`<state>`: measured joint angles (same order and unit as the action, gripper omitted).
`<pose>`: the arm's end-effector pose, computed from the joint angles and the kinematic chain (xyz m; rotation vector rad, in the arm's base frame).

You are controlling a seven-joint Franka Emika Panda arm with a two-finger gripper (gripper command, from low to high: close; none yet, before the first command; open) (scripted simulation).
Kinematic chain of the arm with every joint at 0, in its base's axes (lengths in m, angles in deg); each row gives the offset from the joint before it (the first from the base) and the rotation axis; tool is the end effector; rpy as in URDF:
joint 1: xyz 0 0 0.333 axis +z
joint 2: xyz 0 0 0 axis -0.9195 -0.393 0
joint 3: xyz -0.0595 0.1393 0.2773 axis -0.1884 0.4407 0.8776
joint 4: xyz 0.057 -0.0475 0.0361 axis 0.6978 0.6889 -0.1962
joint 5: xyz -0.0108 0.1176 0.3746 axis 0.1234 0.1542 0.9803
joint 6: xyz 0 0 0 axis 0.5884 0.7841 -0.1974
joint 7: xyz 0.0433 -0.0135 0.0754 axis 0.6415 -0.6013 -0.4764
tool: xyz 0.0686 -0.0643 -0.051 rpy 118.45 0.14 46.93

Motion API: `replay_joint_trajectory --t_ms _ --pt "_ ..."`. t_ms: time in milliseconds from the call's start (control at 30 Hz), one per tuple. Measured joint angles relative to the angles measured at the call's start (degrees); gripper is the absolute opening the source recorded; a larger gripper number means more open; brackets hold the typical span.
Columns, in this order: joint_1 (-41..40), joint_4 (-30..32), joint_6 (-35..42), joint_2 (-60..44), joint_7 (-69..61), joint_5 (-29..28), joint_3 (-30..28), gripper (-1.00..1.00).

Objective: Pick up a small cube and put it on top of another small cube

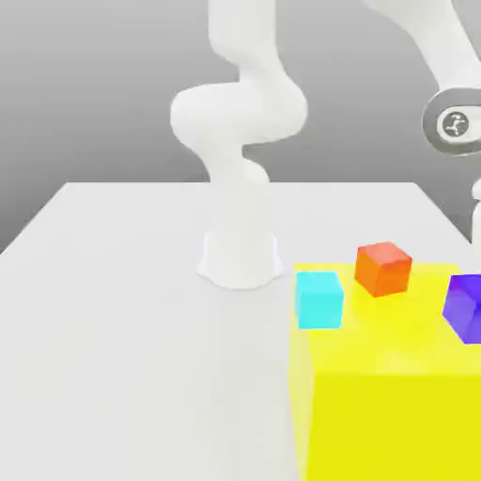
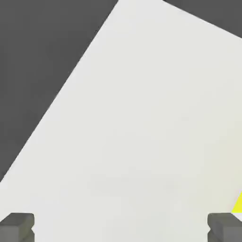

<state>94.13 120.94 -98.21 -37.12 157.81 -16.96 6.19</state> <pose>0.2394 0.4001 0.2327 -3.0053 0.4109 -0.0401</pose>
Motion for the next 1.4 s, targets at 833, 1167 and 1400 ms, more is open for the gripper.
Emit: replay_joint_trajectory --t_ms 833,1167,1400 --pt "8.97 8.85 -12.90 -9.35 43.42 -9.87 -22.10 -1.00" --pt "4.11 11.37 -0.81 3.89 31.78 4.19 -13.98 -1.00" --pt "3.47 8.78 16.18 9.52 25.85 4.03 -14.47 -1.00"
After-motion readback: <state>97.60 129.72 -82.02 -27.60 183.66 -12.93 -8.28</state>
